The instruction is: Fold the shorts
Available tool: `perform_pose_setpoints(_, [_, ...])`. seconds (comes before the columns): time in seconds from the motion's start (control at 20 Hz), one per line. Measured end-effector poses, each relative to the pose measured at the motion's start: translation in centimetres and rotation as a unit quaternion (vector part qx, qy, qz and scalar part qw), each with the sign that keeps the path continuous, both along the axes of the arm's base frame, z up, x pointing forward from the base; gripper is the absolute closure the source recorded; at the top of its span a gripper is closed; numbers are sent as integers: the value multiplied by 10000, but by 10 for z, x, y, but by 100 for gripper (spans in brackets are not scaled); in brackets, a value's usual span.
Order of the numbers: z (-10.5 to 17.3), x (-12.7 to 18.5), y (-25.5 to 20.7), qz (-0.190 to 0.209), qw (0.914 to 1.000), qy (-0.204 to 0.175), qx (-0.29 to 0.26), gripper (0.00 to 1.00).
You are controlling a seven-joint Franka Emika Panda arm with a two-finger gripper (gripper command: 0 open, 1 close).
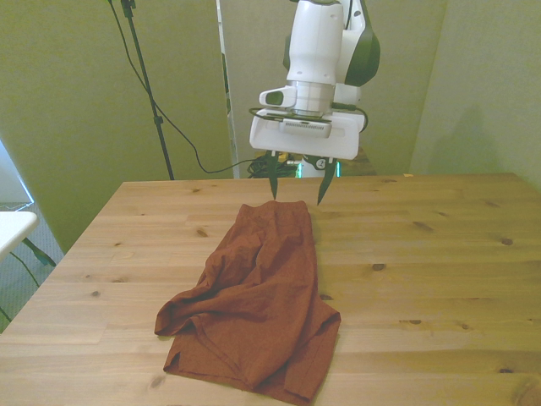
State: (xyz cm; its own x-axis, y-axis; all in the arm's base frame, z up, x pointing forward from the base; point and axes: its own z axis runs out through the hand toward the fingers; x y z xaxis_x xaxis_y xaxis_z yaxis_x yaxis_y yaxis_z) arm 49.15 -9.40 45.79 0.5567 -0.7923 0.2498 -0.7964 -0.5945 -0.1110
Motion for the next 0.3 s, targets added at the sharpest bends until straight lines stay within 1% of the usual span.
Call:
perform_pose_setpoints(0.1, [-8,-34,27,136,9998,56,117,0])
perform_pose_setpoints(0.3, [-28,-101,88,547,9982,97,228,0])
